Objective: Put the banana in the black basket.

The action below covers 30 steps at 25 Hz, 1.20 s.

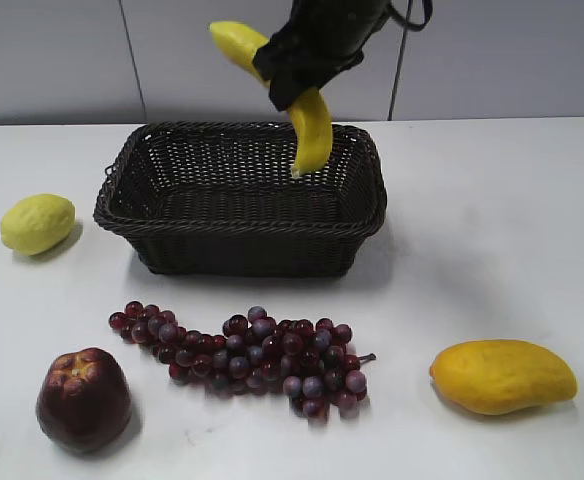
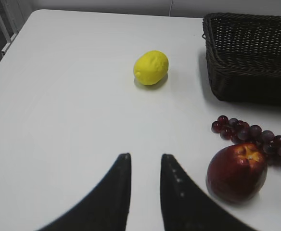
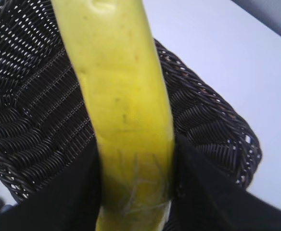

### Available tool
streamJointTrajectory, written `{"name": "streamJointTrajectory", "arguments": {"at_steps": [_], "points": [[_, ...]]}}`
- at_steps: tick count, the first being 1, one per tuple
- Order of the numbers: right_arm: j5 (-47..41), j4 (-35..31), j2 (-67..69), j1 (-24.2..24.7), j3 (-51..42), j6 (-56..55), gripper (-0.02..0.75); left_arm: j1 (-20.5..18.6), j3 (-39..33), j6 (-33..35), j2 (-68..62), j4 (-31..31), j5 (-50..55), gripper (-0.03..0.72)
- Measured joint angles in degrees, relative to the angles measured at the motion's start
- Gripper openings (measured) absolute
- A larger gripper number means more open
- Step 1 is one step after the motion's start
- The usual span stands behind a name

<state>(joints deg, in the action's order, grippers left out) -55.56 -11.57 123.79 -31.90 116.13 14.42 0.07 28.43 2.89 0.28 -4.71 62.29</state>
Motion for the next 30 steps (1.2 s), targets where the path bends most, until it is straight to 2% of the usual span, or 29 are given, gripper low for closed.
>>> {"name": "streamJointTrajectory", "arguments": {"at_steps": [7, 9, 12, 15, 24, 30], "points": [[0.75, 0.55, 6.19, -0.53, 0.00, 1.33, 0.357, 0.00, 0.00, 0.00, 0.00, 0.00, 0.00, 0.204], [1.50, 0.78, 6.45, -0.55, 0.00, 1.33, 0.410, 0.00, 0.00, 0.00, 0.00, 0.00, 0.00, 0.204], [2.65, 1.61, 6.45, -0.55, 0.00, 1.33, 0.535, 0.00, 0.00, 0.00, 0.00, 0.00, 0.00, 0.204], [2.76, 2.21, 6.45, -0.55, 0.00, 1.33, 0.580, 0.00, 0.00, 0.00, 0.00, 0.00, 0.00, 0.204], [-4.20, 3.87, 4.68, -0.55, 2.65, 1.38, 0.585, 0.00, 0.00, 0.00, 0.00, 0.00, 0.00, 0.204], [-10.09, 8.85, -2.29, -0.55, 2.84, -0.82, 0.587, 0.00, 0.00, 0.00, 0.00, 0.00, 0.00, 0.204]]}}
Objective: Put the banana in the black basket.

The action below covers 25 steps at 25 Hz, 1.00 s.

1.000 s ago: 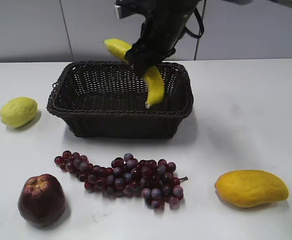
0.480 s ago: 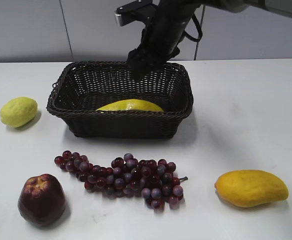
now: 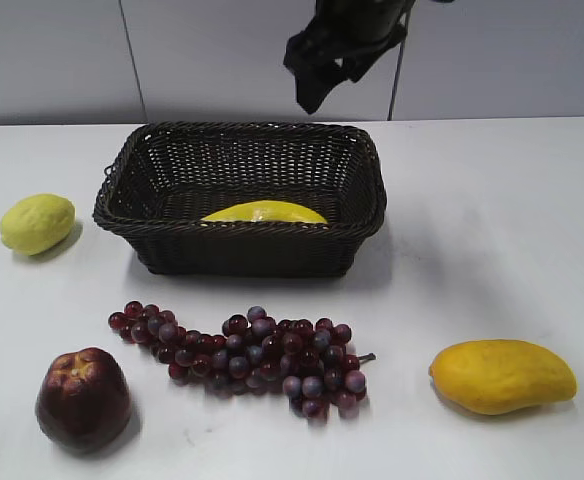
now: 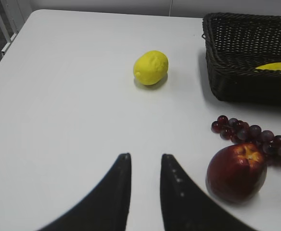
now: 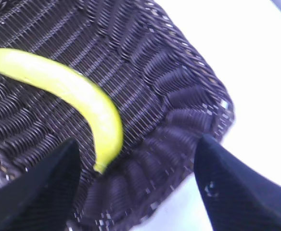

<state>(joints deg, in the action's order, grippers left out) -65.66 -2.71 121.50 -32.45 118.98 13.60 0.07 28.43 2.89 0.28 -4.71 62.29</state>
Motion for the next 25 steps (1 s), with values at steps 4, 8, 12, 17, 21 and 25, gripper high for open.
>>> {"name": "streamJointTrajectory", "arguments": {"at_steps": [4, 8, 12, 17, 21, 25], "points": [[-2.11, 3.26, -6.09, 0.00, -2.45, -3.46, 0.587, 0.00, 0.00, 0.00, 0.00, 0.00, 0.00, 0.204], [-3.52, 7.73, -13.49, 0.00, -8.05, -7.20, 0.587, 0.00, 0.00, 0.00, 0.00, 0.00, 0.00, 0.204], [-3.58, 8.82, -20.58, 0.54, -16.18, -10.41, 0.587, 0.00, 0.00, 0.00, 0.00, 0.00, 0.00, 0.204], [-3.63, 9.16, -29.04, 1.11, -27.83, -14.04, 0.587, 0.00, 0.00, 0.00, 0.00, 0.00, 0.00, 0.204], [-3.63, 9.16, -36.86, 1.11, -39.10, -17.17, 0.587, 0.00, 0.00, 0.00, 0.00, 0.00, 0.00, 0.204], [-2.36, 9.16, -45.49, 1.11, -51.28, -20.28, 0.587, 0.00, 0.00, 0.00, 0.00, 0.00, 0.00, 0.204]]}}
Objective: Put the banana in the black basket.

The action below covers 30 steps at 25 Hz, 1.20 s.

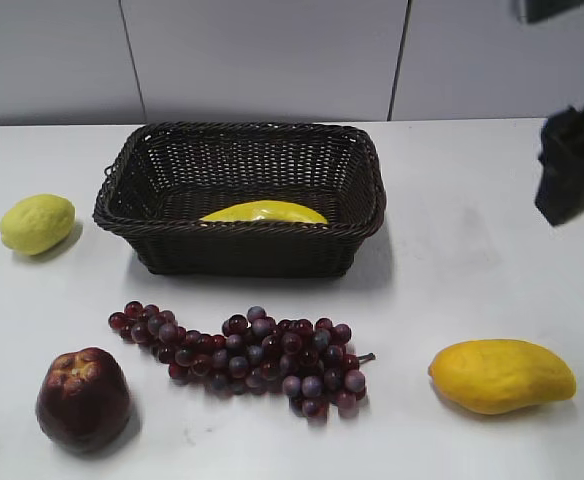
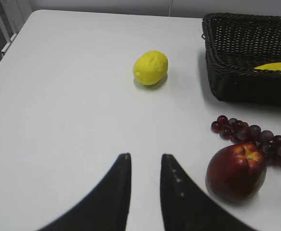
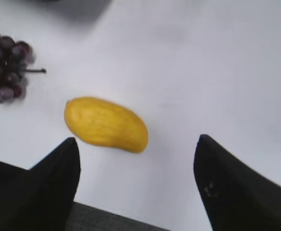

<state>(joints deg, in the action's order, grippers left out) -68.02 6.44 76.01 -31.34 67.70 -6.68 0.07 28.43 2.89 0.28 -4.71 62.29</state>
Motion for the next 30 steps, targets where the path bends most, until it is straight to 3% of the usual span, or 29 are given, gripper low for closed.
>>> {"name": "streamJointTrajectory", "arguments": {"at_steps": [11, 22, 30], "points": [[6.02, -0.32, -24.48, 1.26, -23.10, -4.94, 0.587, 0.00, 0.00, 0.00, 0.00, 0.00, 0.00, 0.204], [6.12, -0.84, -49.09, 21.00, -29.04, -2.31, 0.587, 0.00, 0.00, 0.00, 0.00, 0.00, 0.00, 0.204], [3.89, -3.91, -62.69, 27.41, -29.57, 1.89, 0.587, 0.00, 0.00, 0.00, 0.00, 0.00, 0.00, 0.204]]}}
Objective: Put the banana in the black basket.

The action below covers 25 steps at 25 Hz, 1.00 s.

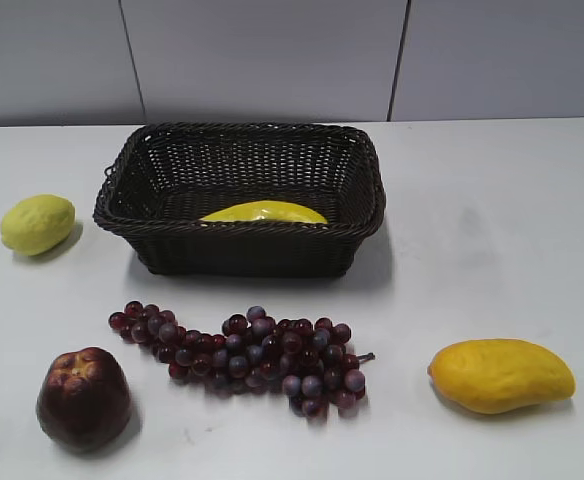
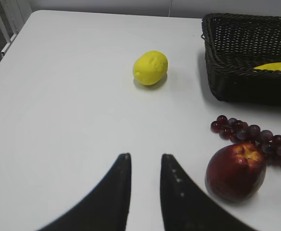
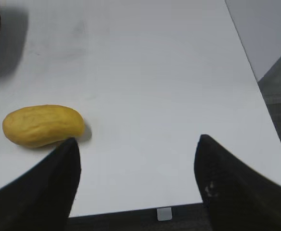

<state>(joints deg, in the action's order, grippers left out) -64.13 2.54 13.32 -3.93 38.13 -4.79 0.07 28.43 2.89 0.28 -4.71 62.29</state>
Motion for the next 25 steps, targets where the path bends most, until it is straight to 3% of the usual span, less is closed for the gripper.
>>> {"name": "streamJointTrajectory", "arguments": {"at_steps": [13, 25], "points": [[2.75, -6.26, -13.16, 4.51, -8.42, 5.24, 0.587, 0.00, 0.00, 0.00, 0.00, 0.00, 0.00, 0.204], [3.85, -6.87, -13.67, 5.21, -9.68, 5.35, 0.587, 0.00, 0.00, 0.00, 0.00, 0.00, 0.00, 0.204]]}}
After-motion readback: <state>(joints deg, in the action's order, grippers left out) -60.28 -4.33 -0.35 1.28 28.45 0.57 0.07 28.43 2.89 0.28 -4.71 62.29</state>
